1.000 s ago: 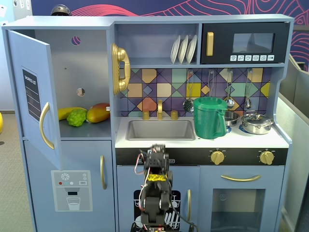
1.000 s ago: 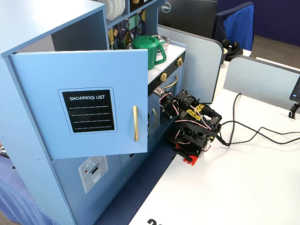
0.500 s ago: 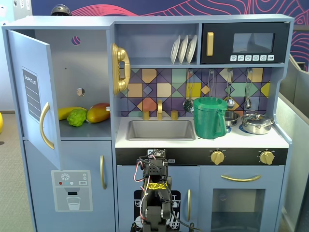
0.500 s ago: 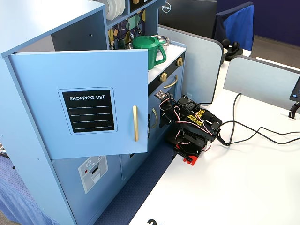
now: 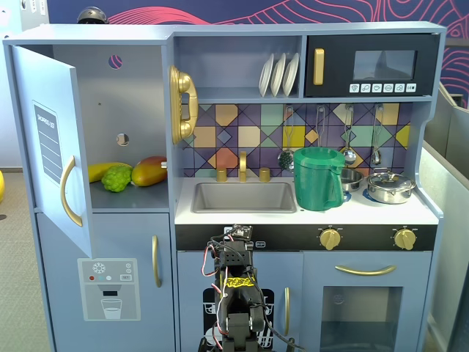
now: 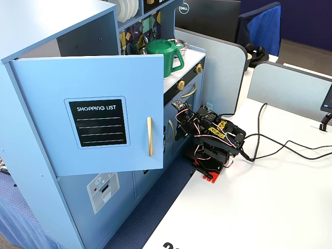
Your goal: Open the left cabinet door
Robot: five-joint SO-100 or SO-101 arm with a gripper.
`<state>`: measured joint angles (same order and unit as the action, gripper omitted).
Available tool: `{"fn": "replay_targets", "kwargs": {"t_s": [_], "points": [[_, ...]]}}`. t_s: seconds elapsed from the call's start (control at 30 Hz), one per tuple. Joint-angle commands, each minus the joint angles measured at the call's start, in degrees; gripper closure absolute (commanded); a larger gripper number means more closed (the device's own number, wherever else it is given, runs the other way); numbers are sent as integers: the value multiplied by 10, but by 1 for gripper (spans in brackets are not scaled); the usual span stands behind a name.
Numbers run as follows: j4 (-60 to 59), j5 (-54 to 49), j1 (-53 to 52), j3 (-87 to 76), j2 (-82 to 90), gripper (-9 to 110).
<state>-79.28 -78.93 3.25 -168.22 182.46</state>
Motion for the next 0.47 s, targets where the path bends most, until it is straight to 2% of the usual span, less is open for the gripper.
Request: {"fn": "replay_targets", "kwargs": {"t_s": [0.0, 0.1, 0.43], "points": [[-76, -31, -6, -36, -4, 101], [-85, -99, -14, -36, -4, 101], [-85, -90, -7, -36, -4, 101]]}}
